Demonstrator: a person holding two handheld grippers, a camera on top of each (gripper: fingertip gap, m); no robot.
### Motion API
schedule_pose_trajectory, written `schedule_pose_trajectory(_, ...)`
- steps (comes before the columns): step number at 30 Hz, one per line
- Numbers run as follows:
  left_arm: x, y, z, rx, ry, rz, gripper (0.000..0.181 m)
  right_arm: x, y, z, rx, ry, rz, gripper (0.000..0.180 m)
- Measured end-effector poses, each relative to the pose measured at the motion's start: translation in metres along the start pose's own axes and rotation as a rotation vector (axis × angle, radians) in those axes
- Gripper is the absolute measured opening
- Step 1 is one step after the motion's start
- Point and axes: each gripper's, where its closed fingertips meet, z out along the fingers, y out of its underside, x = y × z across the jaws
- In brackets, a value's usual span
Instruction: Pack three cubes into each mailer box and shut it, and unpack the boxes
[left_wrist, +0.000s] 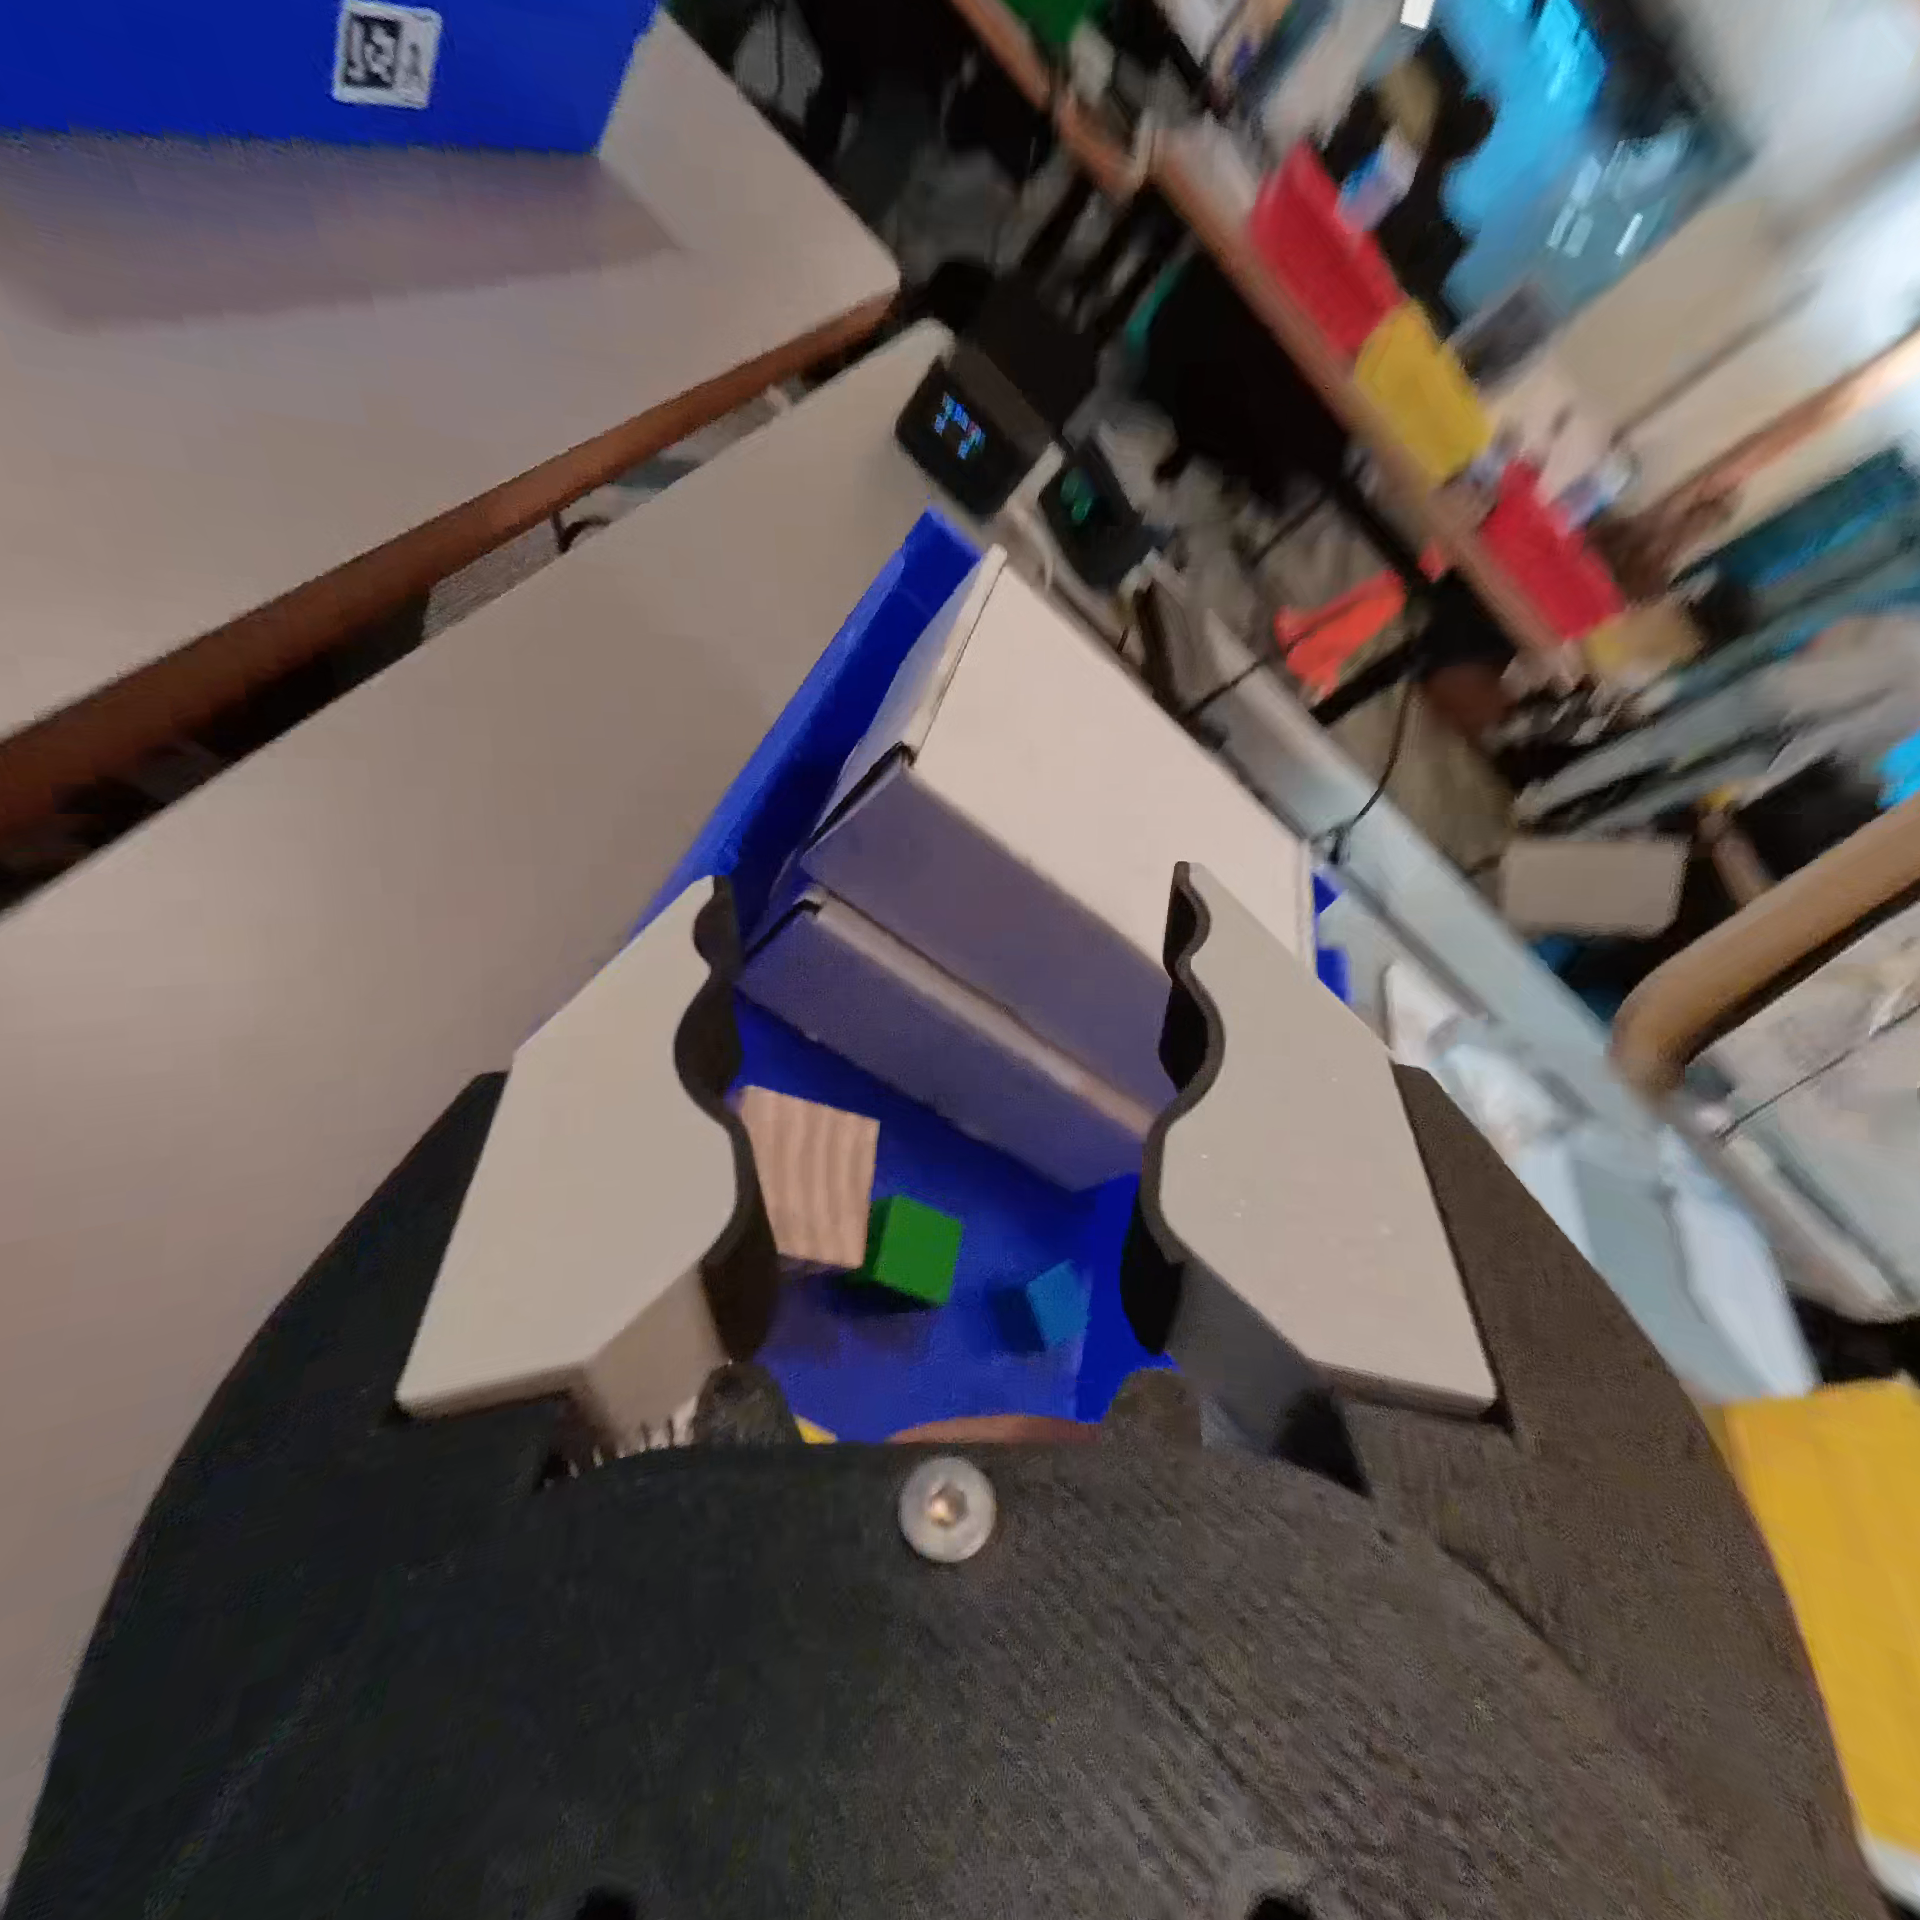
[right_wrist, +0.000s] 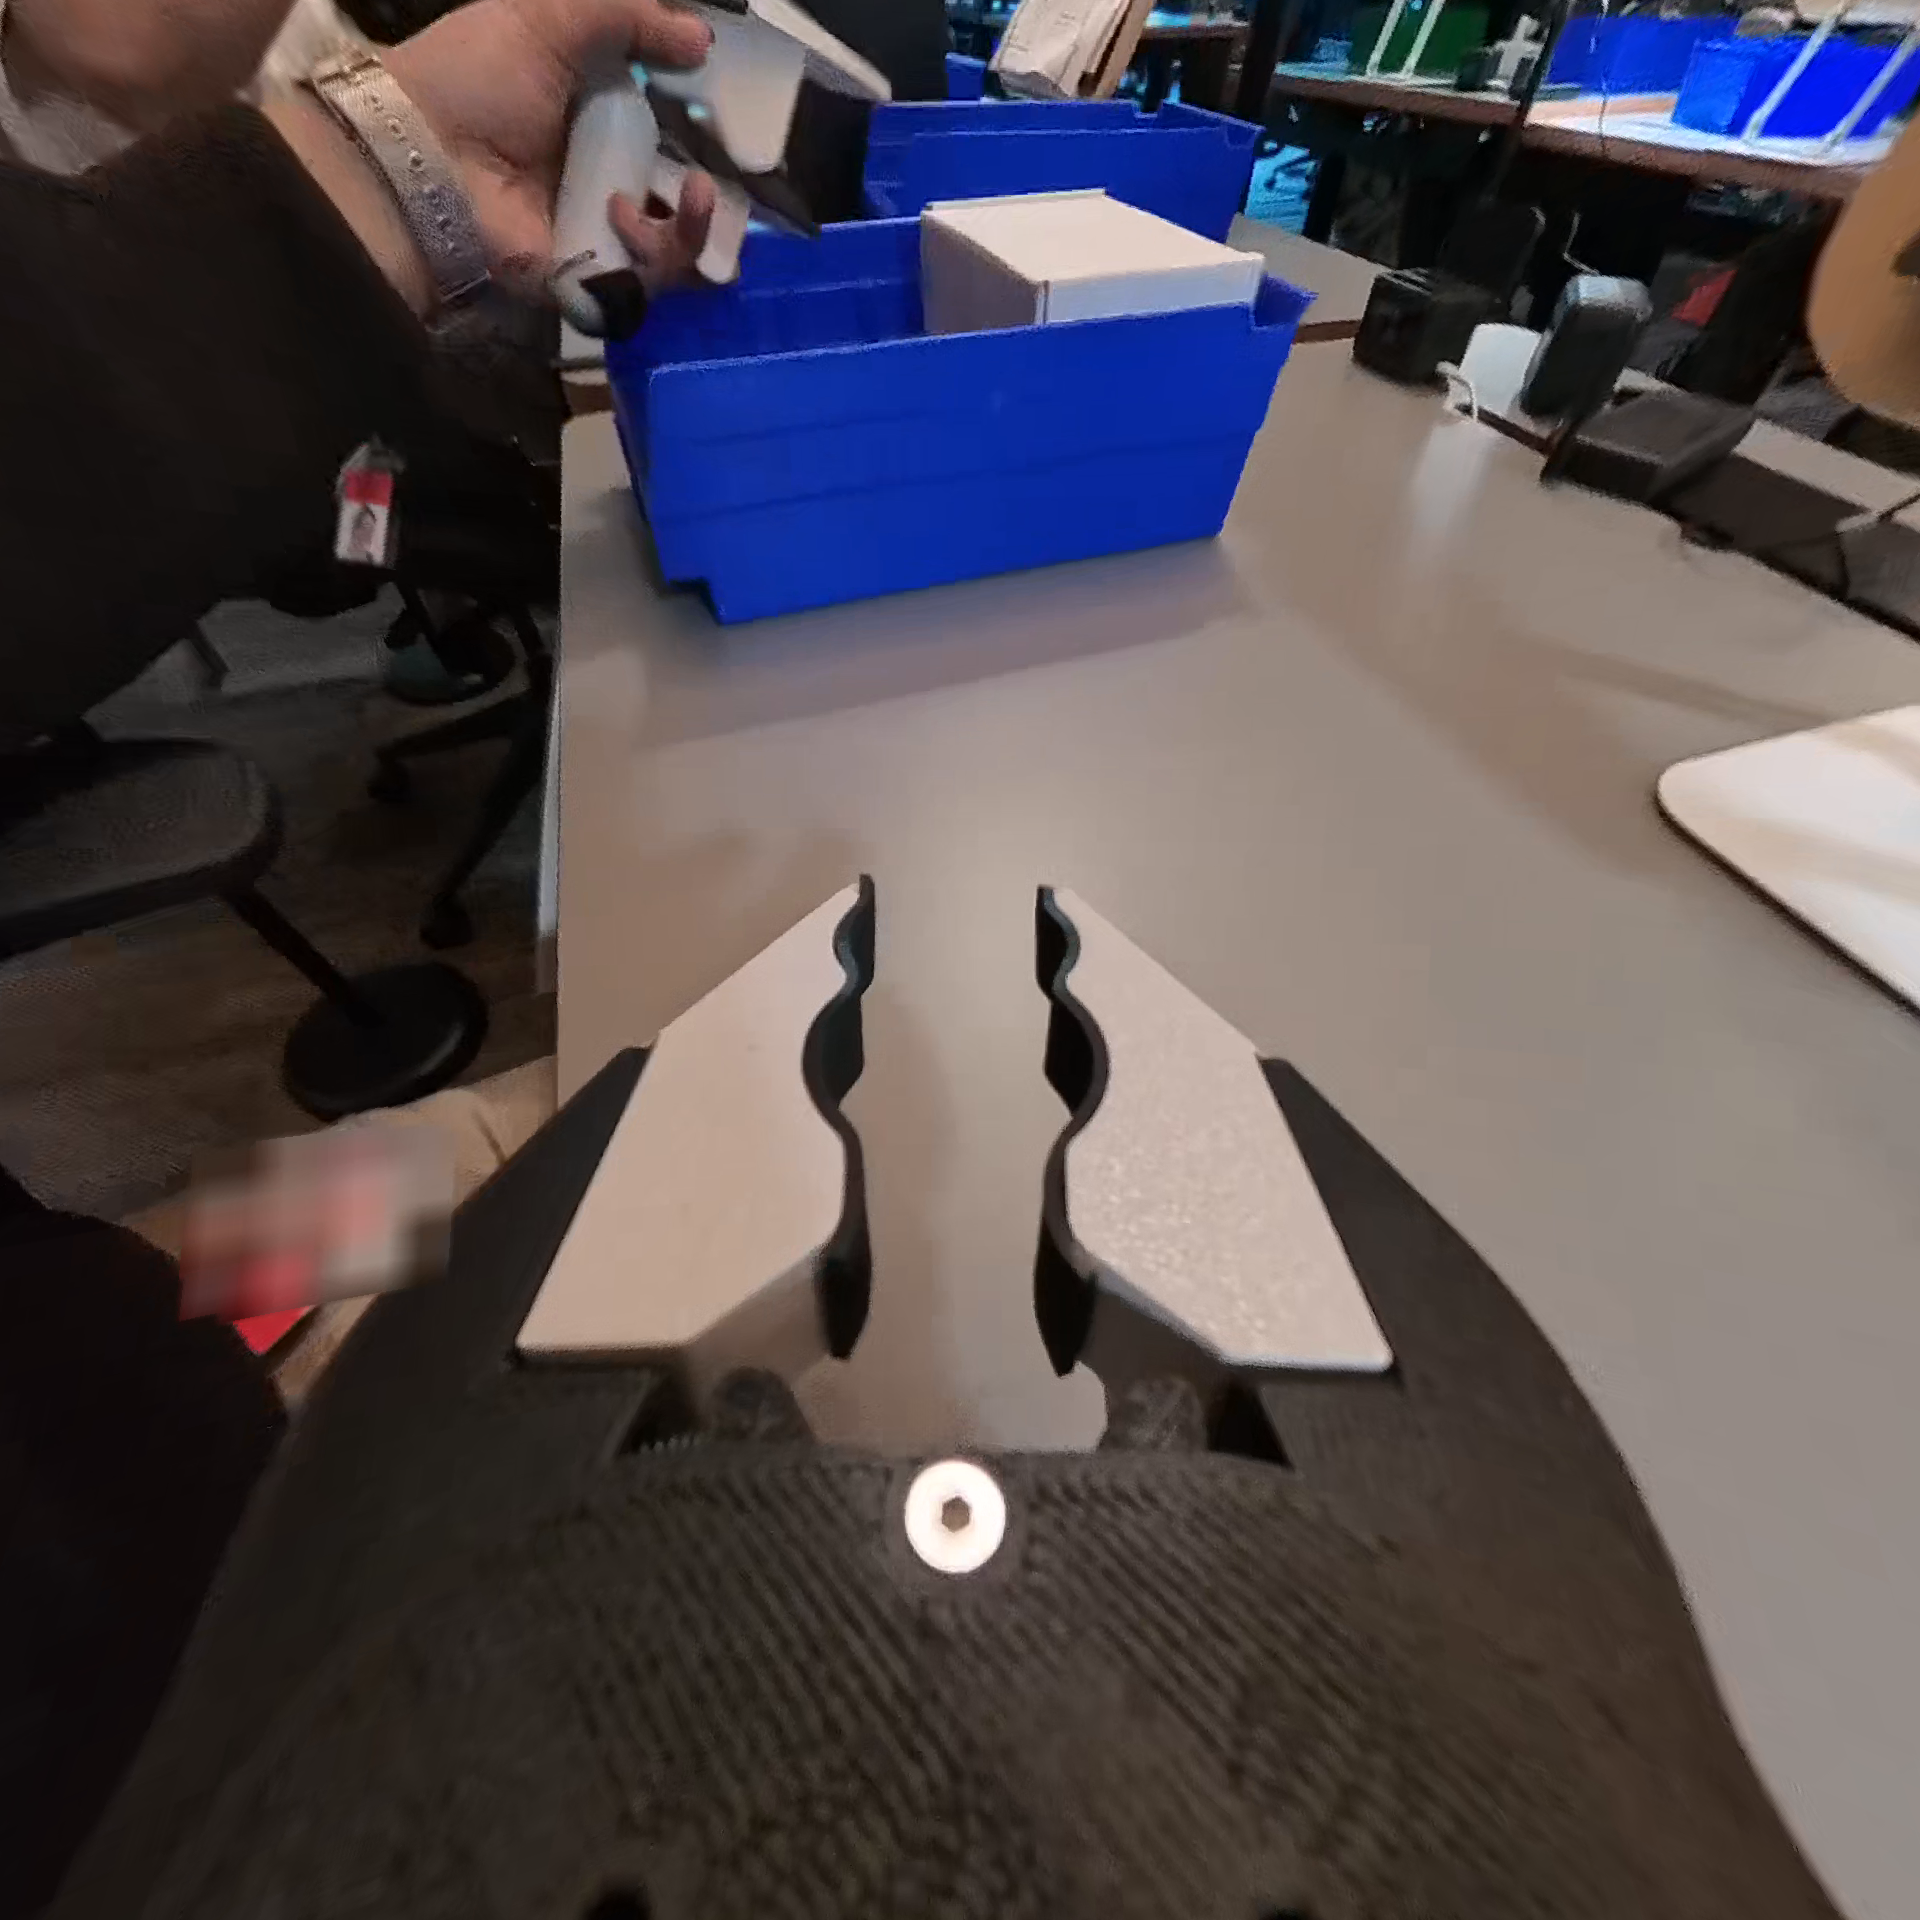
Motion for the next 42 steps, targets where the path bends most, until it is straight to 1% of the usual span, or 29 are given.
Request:
schedule_pose_trajectory(2,0.001,0.007,0.006,-0.12,-0.003,0.071,0.08,0.003,0.002,-0.008,0.029,0.006,0.059,0.03)
schedule_pose_trajectory(4,0.001,0.021,0.014,-0.238,0.008,0.067,0.081,0.008,0.001,-0.014,0.057,0.01,0.113,0.029)
schedule_pose_trajectory(7,0.0,0.03,0.029,-0.273,-0.009,0.032,0.076,0.01,0.0,-0.016,0.067,-0.004,0.157,0.03)
schedule_pose_trajectory(8,0.002,0.031,0.034,-0.268,-0.011,0.021,0.074,0.009,0.0,-0.016,0.067,-0.008,0.157,0.03)
schedule_pose_trajectory(11,0.004,0.036,0.047,-0.247,-0.033,-0.001,0.092,0.001,-0.001,-0.018,0.065,-0.018,0.132,0.03)
schedule_pose_trajectory(17,0.015,0.051,0.065,-0.28,0.006,-0.154,0.109,-0.02,0.005,-0.037,0.073,-0.018,0.126,0.028)
schedule_pose_trajectory(19,0.015,0.052,0.065,-0.281,0.006,-0.188,0.107,-0.023,0.004,-0.043,0.08,-0.018,0.119,0.028)
schedule_pose_trajectory(21,0.017,0.048,0.062,-0.254,0.01,-0.21,0.102,-0.022,0.0,-0.048,0.087,-0.012,0.1,0.028)
schedule_pose_trajectory(24,0.02,0.04,0.055,-0.196,0.011,-0.216,0.098,-0.017,-0.003,-0.052,0.096,-0.003,0.086,0.028)
schedule_pose_trajectory(29,0.043,0.041,0.049,-0.198,0.108,-0.25,0.098,-0.01,-0.003,-0.055,0.114,-0.017,0.146,0.028)
schedule_pose_trajectory(33,0.036,0.045,0.055,-0.209,0.042,-0.229,0.099,-0.009,-0.005,-0.055,0.132,-0.033,0.189,0.028)
schedule_pose_trajectory(39,0.04,0.045,0.06,-0.173,0.09,-0.301,0.094,-0.003,-0.002,-0.055,0.119,-0.004,0.176,0.028)
schedule_pose_trajectory(42,0.043,0.043,0.059,-0.143,0.119,-0.37,0.096,-0.003,-0.002,-0.055,0.122,-0.008,0.187,0.028)
